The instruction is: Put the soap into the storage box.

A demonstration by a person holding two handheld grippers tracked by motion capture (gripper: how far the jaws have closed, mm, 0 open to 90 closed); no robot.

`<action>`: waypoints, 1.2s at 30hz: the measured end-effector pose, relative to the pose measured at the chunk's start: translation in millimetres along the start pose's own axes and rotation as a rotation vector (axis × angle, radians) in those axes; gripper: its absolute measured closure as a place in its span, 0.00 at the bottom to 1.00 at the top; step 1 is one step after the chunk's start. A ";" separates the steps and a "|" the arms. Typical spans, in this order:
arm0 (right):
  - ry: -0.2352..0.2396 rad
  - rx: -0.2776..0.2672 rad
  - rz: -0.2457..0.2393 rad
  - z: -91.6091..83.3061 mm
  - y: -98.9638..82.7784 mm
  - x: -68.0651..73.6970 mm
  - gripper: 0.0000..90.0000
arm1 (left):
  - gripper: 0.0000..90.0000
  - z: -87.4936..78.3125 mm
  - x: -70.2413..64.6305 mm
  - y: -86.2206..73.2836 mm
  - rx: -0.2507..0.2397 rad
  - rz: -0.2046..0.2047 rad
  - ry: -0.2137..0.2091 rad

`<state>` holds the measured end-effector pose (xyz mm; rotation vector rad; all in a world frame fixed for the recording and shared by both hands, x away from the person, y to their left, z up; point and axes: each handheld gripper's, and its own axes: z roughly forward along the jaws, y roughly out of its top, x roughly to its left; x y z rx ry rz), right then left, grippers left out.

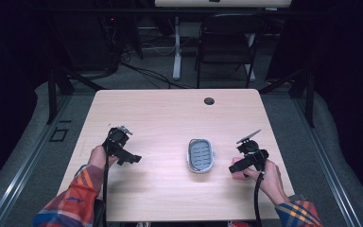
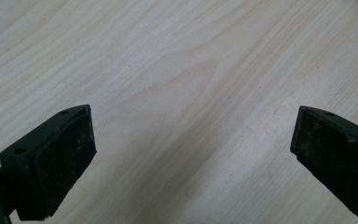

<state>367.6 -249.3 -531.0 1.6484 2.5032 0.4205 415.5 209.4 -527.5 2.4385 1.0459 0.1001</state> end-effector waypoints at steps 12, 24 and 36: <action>-0.024 0.043 -0.005 10.1 3.5 4.3 0.00 | 0.00 0.1 -0.1 -0.1 0.002 0.000 0.000; -0.021 0.064 -0.011 11.9 2.9 4.7 0.18 | 0.00 0.1 -0.3 0.1 0.005 0.001 0.002; -0.015 0.081 -0.018 13.4 2.0 2.4 0.39 | 0.00 0.4 -0.6 0.1 0.007 0.001 0.003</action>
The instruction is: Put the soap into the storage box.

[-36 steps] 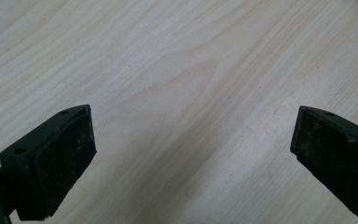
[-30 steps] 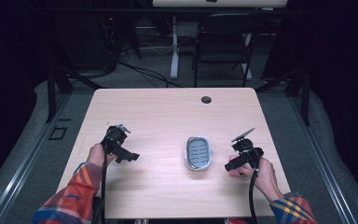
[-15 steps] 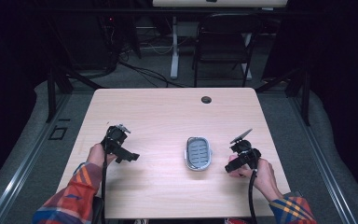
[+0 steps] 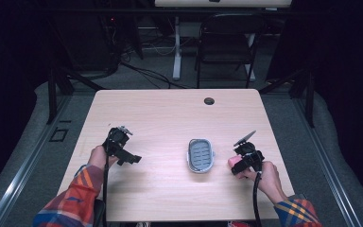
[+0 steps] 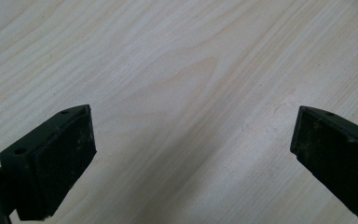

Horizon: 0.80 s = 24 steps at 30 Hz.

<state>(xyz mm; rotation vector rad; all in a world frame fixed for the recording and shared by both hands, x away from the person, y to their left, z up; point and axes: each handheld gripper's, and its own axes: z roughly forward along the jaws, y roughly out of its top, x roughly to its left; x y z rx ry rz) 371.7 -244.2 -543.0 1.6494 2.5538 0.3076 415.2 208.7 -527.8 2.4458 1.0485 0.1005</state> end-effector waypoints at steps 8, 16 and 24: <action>0.007 0.021 -0.009 1.6 -0.3 -2.1 0.40 | 0.00 -0.2 -0.2 -0.1 0.000 0.000 0.002; -0.006 0.021 -0.015 2.0 0.3 -1.1 0.40 | 0.00 -0.1 -0.5 0.1 0.003 0.001 0.004; -0.008 0.016 -0.031 2.2 0.4 -0.5 0.41 | 0.00 0.0 -0.7 0.3 0.007 0.003 0.006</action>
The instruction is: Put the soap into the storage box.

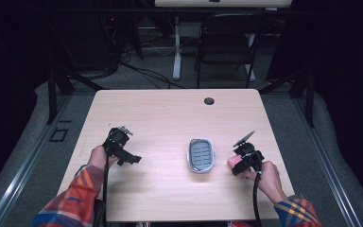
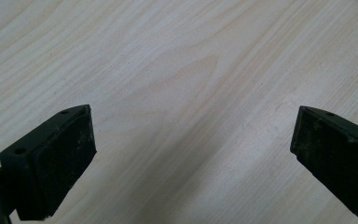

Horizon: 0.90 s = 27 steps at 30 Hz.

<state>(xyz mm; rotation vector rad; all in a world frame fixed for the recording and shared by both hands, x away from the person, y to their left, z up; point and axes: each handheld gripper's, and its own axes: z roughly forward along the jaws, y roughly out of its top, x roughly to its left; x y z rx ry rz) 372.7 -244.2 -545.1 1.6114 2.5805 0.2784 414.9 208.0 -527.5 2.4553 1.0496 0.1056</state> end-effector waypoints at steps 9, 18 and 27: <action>0.021 0.005 -0.028 -4.4 0.7 -2.5 0.41 | 0.00 0.2 0.0 -0.1 -0.003 -0.001 -0.004; 0.025 -0.004 -0.038 -10.3 0.9 -4.6 0.41 | 0.00 0.3 0.2 -0.1 -0.003 -0.001 -0.005; 0.031 -0.014 -0.030 -14.6 0.0 -7.6 0.41 | 0.00 0.9 -0.1 0.2 -0.003 0.000 -0.006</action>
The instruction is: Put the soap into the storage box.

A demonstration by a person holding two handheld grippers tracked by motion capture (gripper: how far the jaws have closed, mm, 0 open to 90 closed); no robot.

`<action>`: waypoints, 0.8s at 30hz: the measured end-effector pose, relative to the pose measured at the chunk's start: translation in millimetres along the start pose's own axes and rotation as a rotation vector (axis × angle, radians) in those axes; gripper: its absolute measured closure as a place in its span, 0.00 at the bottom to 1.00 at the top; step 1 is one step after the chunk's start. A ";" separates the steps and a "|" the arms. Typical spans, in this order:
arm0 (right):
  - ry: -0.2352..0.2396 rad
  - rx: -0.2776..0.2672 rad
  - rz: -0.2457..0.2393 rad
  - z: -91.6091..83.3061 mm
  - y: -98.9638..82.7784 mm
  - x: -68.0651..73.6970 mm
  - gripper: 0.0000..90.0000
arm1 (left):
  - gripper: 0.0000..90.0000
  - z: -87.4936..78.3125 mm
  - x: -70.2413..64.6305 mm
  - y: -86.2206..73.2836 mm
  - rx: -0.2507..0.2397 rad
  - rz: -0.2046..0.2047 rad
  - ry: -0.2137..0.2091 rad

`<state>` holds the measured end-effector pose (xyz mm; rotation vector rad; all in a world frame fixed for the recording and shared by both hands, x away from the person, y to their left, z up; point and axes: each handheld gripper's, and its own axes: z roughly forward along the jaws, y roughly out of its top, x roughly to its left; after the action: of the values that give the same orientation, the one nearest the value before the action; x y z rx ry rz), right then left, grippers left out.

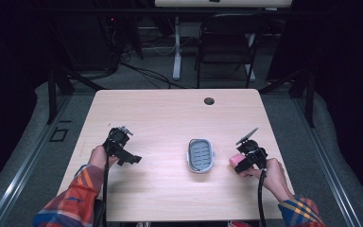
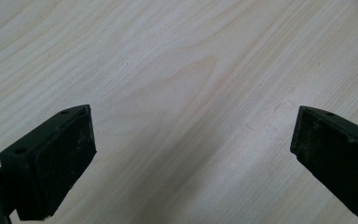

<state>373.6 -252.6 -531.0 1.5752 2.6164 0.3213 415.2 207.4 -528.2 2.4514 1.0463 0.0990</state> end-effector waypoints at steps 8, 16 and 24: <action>-0.010 -0.029 0.005 -3.7 0.4 0.5 0.41 | 0.00 -0.1 0.0 0.1 0.003 0.005 0.000; -0.028 -0.011 -0.027 -10.7 4.7 0.9 0.41 | 0.00 0.6 0.0 0.4 0.008 0.005 0.003; -0.035 0.003 -0.050 -12.7 11.2 1.1 0.41 | 0.00 0.0 0.5 -0.1 0.006 0.006 -0.001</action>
<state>380.6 -248.4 -516.2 1.4993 2.6256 0.2841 415.5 207.8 -528.3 2.4599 1.0410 0.0966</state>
